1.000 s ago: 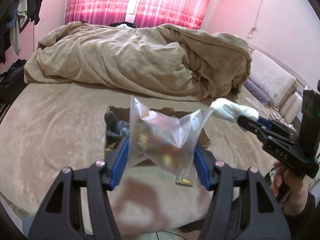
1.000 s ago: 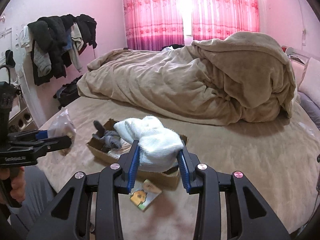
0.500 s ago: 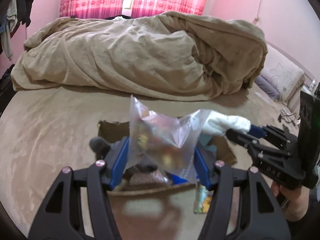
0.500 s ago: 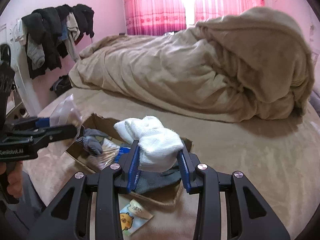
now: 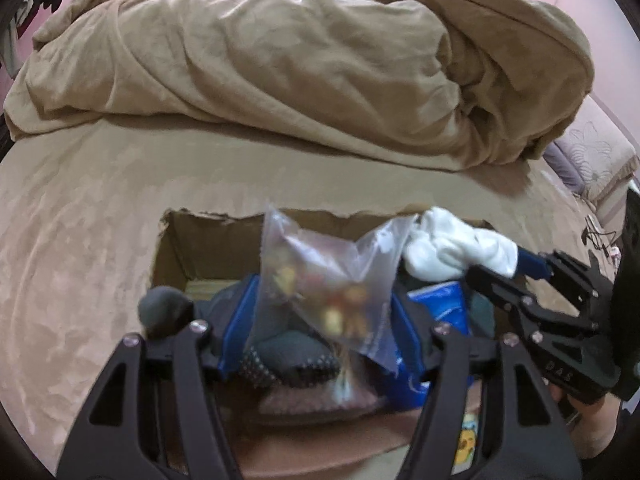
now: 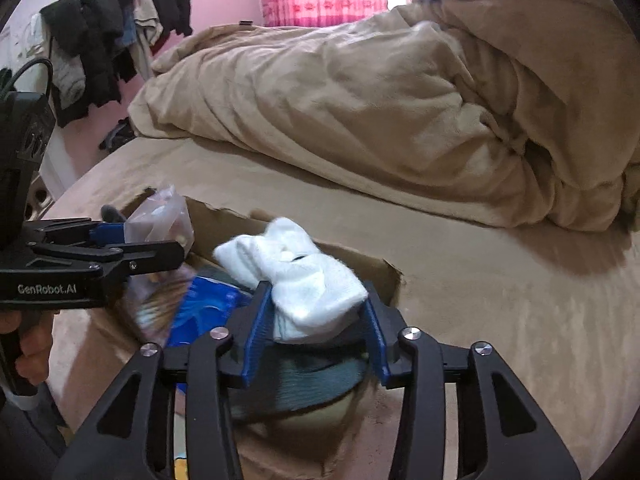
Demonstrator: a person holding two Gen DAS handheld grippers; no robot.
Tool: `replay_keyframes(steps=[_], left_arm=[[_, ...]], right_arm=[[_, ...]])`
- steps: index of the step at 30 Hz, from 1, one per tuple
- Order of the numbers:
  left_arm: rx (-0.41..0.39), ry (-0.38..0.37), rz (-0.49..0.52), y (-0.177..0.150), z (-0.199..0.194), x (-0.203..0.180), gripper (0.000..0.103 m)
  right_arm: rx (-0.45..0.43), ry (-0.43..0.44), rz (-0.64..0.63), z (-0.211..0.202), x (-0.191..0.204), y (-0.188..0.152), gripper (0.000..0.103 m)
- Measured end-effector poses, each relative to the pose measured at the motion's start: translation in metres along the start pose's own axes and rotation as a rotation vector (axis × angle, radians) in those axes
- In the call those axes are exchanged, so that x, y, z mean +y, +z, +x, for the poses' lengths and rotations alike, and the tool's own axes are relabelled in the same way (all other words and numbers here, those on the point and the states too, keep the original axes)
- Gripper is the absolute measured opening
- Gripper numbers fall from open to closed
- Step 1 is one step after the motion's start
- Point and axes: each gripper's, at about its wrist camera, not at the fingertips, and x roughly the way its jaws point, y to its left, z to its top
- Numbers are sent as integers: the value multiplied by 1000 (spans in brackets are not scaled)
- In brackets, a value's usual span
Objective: Organize objects
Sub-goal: 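Lower the clear bag and white socks into the box and release both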
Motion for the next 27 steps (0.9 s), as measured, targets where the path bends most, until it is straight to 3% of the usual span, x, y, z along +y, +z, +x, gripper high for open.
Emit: replay_keyframes(steps=[9, 13, 27], left_arm=[[10, -12, -15, -4, -7, -4, 72], [-15, -14, -17, -7, -25, -5, 79], [-174, 9, 31, -41, -137, -19, 81]], right_arm=[[-6, -79, -72, -2, 9, -8, 51], [-28, -100, -59, -18, 10, -7, 61], [-75, -111, 92, -105, 19, -22, 73]])
